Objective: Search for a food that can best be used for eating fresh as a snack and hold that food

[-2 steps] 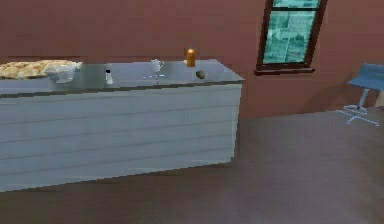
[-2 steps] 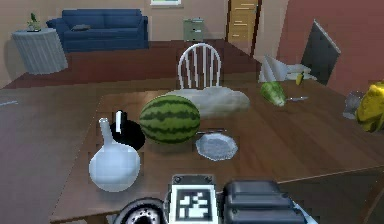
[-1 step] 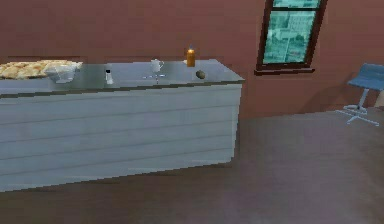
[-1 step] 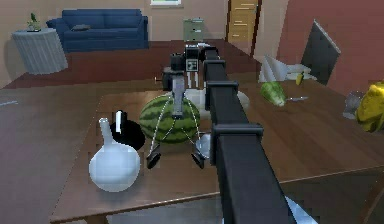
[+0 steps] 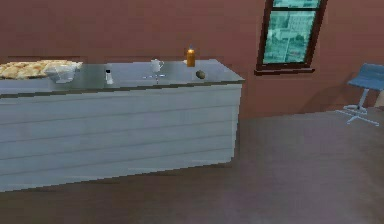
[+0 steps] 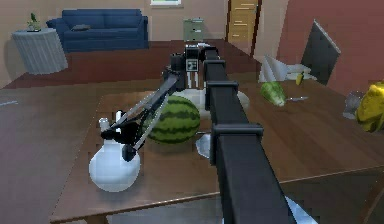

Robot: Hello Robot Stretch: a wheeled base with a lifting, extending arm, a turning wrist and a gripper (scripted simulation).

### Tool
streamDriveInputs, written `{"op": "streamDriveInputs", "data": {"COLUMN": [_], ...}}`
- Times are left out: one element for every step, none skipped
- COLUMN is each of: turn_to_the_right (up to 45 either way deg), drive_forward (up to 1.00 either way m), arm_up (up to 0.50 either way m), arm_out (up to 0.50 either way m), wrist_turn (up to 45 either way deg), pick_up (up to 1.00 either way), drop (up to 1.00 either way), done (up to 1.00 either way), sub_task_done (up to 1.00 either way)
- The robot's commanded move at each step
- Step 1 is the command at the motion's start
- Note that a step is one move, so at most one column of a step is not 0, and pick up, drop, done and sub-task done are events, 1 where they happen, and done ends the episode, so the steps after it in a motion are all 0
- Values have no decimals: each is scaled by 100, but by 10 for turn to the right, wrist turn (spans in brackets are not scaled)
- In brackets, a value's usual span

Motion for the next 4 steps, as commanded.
{"op": "streamDriveInputs", "data": {"turn_to_the_right": [0,0,0,0], "drive_forward": [0,0,0,0], "arm_up": [0,0,0,-20], "arm_out": [0,0,0,0], "wrist_turn": [450,450,210,0], "pick_up": [0,0,0,0], "drop": [0,0,0,0], "done": [0,0,0,0], "sub_task_done": [0,0,0,0]}}
